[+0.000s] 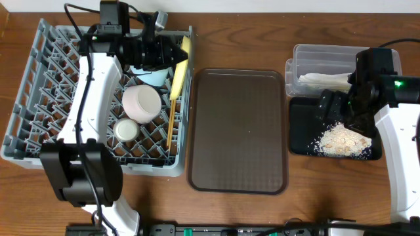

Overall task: Sort waste into correct bins and load items into the dishwasher
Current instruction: 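Stand the yellow plate upright in the rack and open the left gripper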

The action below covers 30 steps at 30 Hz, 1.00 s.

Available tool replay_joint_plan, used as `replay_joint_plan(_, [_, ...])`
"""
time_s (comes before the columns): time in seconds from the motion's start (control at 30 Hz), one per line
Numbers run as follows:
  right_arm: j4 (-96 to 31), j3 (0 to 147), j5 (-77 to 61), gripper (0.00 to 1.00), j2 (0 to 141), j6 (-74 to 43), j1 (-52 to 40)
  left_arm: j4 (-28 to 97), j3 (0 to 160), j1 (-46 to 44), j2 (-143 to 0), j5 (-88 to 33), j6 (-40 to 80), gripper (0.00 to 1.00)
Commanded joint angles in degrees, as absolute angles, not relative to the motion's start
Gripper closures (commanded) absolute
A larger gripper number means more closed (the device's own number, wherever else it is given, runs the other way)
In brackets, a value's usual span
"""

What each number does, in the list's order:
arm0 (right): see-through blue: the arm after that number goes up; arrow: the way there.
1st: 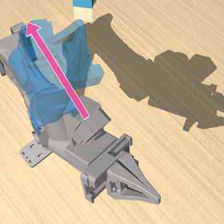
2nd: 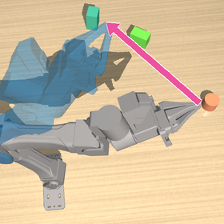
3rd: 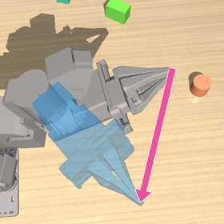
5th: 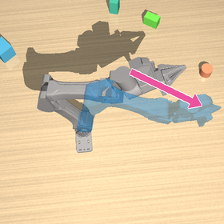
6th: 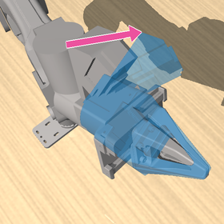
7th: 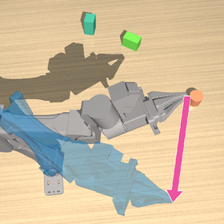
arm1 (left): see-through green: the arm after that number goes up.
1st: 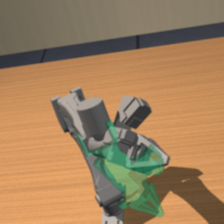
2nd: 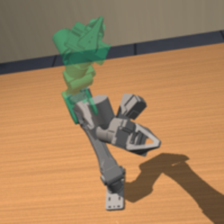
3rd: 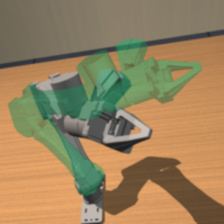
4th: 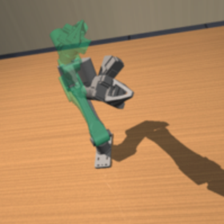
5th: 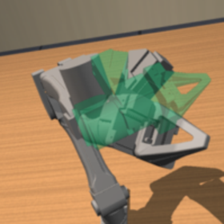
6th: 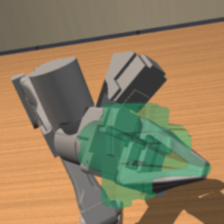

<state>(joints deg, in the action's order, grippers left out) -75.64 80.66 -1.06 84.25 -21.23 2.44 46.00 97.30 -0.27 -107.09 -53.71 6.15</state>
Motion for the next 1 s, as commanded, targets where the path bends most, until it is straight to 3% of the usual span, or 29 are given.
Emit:
replay_joint_plan(0.0, [-75.79, 80.88, -1.1, 0.01, 83.2, -20.51, 2.98, 45.8, 96.86, 0.73, -109.03, -54.78, 6.31, 0.93])
replay_joint_plan(0.23, [-75.88, 80.88, -1.06, 0.01, 83.2, -20.49, 2.98, 46.24, 96.86, 1.98, -109.62, -49.23, 6.31, 0.92])
replay_joint_plan(0.3, [-75.85, 80.88, -1.08, 0.01, 83.2, -20.51, 2.98, 46.24, 96.86, 2.04, -109.62, -48.69, 6.31, 0.83])
replay_joint_plan(0.37, [-75.77, 80.88, -1.08, 0.01, 83.2, -20.51, 2.98, 46.22, 96.86, 2.09, -109.62, -48.36, 6.31, 0.6])
replay_joint_plan(0.57, [-74.32, 80.88, -1.15, 0.01, 83.2, -16.88, 2.94, 46.65, 96.88, 2.13, -109.16, -41.32, 6.33, 0.41])
replay_joint_plan(0.67, [-72.2, 80.88, -1.15, 0.01, 83.2, -15.59, 2.37, 47.35, 96.88, 2.13, -107.66, -33.39, 6.66, 0.25])
replay_joint_plan(0.73, [-68.75, 80.88, -1.54, 0.01, 83.2, -14.76, 1.93, 47.83, 96.88, 2.13, -106.0, -28.4, 7.46, 0.19])
replay_joint_plan(0.97, [-51.53, 80.86, -5.15, 0.01, 83.46, -10.87, -1.34, 52.8, 96.88, 1.67, -100.27, -14.04, 8.93, 0.16])
